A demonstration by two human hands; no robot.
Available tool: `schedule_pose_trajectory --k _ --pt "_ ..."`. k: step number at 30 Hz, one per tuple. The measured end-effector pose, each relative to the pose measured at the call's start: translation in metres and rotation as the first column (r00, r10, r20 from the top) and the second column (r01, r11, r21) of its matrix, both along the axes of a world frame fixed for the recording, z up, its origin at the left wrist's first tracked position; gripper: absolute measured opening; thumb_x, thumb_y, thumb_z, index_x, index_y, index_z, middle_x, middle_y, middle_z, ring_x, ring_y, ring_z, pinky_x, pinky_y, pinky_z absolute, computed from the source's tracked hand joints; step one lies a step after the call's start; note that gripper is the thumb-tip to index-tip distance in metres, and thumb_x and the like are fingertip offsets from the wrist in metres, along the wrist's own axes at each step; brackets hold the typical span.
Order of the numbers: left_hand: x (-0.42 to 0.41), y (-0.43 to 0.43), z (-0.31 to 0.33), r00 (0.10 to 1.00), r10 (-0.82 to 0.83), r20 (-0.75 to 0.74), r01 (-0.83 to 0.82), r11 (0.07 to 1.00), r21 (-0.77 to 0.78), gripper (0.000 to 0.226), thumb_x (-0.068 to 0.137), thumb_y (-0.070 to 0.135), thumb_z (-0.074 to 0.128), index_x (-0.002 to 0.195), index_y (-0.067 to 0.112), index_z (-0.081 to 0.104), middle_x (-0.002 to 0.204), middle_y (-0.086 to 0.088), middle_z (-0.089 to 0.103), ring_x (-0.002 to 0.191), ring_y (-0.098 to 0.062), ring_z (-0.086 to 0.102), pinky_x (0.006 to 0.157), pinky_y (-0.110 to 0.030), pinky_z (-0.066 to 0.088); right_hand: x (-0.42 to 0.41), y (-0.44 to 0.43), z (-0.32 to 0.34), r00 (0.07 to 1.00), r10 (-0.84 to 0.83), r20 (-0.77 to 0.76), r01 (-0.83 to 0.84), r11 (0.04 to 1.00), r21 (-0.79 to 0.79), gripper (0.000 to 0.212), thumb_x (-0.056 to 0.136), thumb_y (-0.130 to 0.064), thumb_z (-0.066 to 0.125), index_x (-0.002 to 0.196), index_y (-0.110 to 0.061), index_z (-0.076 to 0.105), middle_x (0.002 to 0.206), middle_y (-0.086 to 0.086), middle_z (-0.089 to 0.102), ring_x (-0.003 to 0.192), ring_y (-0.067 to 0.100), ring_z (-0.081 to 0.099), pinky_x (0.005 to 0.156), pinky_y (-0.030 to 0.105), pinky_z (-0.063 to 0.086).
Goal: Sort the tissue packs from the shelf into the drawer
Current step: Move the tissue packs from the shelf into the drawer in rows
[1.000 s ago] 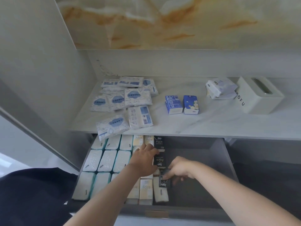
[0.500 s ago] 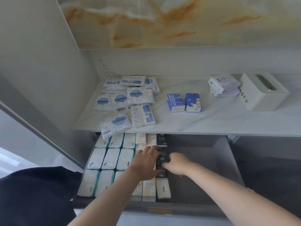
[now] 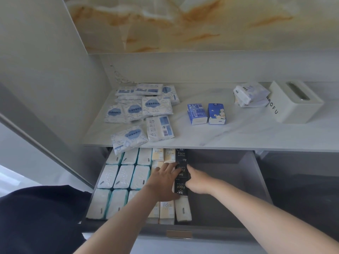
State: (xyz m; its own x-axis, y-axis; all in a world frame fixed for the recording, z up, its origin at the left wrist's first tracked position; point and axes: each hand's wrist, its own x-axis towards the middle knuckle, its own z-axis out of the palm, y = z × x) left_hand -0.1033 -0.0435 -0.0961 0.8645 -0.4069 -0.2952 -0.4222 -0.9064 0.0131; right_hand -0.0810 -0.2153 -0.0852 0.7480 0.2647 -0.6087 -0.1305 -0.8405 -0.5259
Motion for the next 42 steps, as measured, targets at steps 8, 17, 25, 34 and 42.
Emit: schedule_pose_trajectory --k 8,17,25,34,42 --pt "0.028 -0.011 0.050 0.990 0.125 -0.059 -0.136 0.957 -0.258 0.064 0.087 0.051 0.060 0.144 0.028 0.042 0.144 0.004 0.041 0.133 -0.018 0.040 0.103 -0.041 0.043 0.029 -0.028 0.047 0.918 0.112 0.380 -0.052 0.985 -0.164 0.033 0.091 -0.029 0.049 0.120 -0.026 0.066 0.125 -0.002 0.065 0.113 0.023 0.060 0.092 0.033 0.049" --pt "0.116 -0.101 0.123 0.971 0.209 0.118 -0.130 0.870 -0.476 0.040 0.092 0.033 0.056 0.132 0.029 0.052 0.120 0.009 0.061 0.108 -0.015 0.056 0.086 -0.030 0.048 0.126 -0.117 0.125 0.731 0.137 0.669 0.047 0.967 -0.249 0.029 0.092 -0.025 0.050 0.114 -0.028 0.068 0.121 -0.004 0.065 0.107 0.022 0.060 0.081 0.031 0.046" --pt "0.215 -0.184 0.129 0.959 0.172 0.225 -0.065 0.907 -0.415 0.045 0.093 0.025 0.052 0.137 0.026 0.046 0.128 0.002 0.053 0.122 -0.020 0.046 0.095 -0.038 0.044 0.218 -0.201 0.118 0.613 0.004 0.790 0.297 0.925 -0.236 0.064 0.078 -0.029 0.069 0.137 -0.020 0.046 0.140 0.013 0.036 0.128 0.036 0.039 0.095 0.041 0.043" --pt "0.295 -0.223 0.112 0.968 0.137 0.212 -0.043 0.918 -0.395 0.079 0.081 0.038 0.065 0.149 0.037 0.024 0.156 0.000 0.018 0.140 -0.025 0.023 0.101 -0.045 0.043 0.275 -0.222 0.082 0.632 -0.122 0.765 0.405 0.894 -0.193 0.052 0.084 -0.028 0.062 0.134 -0.025 0.049 0.130 0.010 0.045 0.120 0.034 0.040 0.095 0.041 0.044" --pt "0.319 -0.216 0.106 0.949 0.295 0.112 -0.223 0.880 -0.420 0.091 0.075 0.051 0.068 0.151 0.036 0.019 0.137 -0.007 0.037 0.129 -0.028 0.028 0.100 -0.039 0.038 0.278 -0.210 0.076 0.519 -0.374 0.768 0.102 0.920 0.378 0.056 0.070 0.002 0.043 0.121 0.000 0.066 0.124 0.019 0.062 0.116 0.035 0.059 0.101 0.027 0.039"
